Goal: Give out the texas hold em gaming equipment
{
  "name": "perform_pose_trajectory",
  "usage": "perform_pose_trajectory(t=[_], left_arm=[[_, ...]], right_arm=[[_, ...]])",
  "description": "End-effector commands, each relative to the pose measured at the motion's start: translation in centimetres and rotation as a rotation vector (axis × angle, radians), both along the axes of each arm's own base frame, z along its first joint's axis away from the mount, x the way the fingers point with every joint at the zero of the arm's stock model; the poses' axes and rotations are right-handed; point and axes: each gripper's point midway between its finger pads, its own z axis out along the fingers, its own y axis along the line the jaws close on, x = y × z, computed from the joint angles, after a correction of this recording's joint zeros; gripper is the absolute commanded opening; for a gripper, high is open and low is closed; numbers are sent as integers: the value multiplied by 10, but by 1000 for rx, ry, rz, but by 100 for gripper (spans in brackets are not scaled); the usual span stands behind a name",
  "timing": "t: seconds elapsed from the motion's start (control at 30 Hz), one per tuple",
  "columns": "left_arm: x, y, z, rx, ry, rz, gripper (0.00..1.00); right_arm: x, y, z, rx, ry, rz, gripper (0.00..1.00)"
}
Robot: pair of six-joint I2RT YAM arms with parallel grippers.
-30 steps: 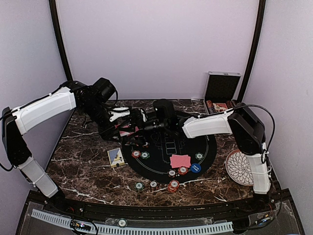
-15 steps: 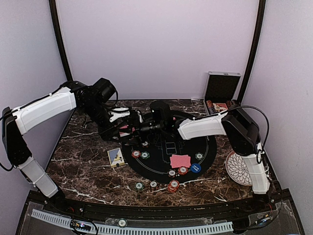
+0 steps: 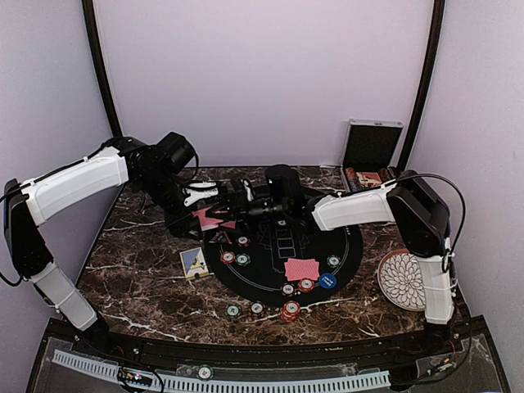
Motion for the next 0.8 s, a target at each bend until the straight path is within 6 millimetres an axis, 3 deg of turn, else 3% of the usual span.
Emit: perform_pose_trajectory(t=[0.0, 0.23, 0.47, 0.77], left_arm=[[-2, 3, 17, -30, -46, -7, 0], [-3, 5, 14, -22, -45, -6, 0], [-3, 5, 13, -20, -47, -5, 0], [-1, 5, 13, -16, -52, -5, 0]], right_arm=[[2, -11, 5, -11, 3, -17, 46], [1, -18, 24, 36, -1, -15, 35], [-2, -21, 42, 102, 22, -4, 15], [-2, -36, 63, 202, 60, -13, 4]])
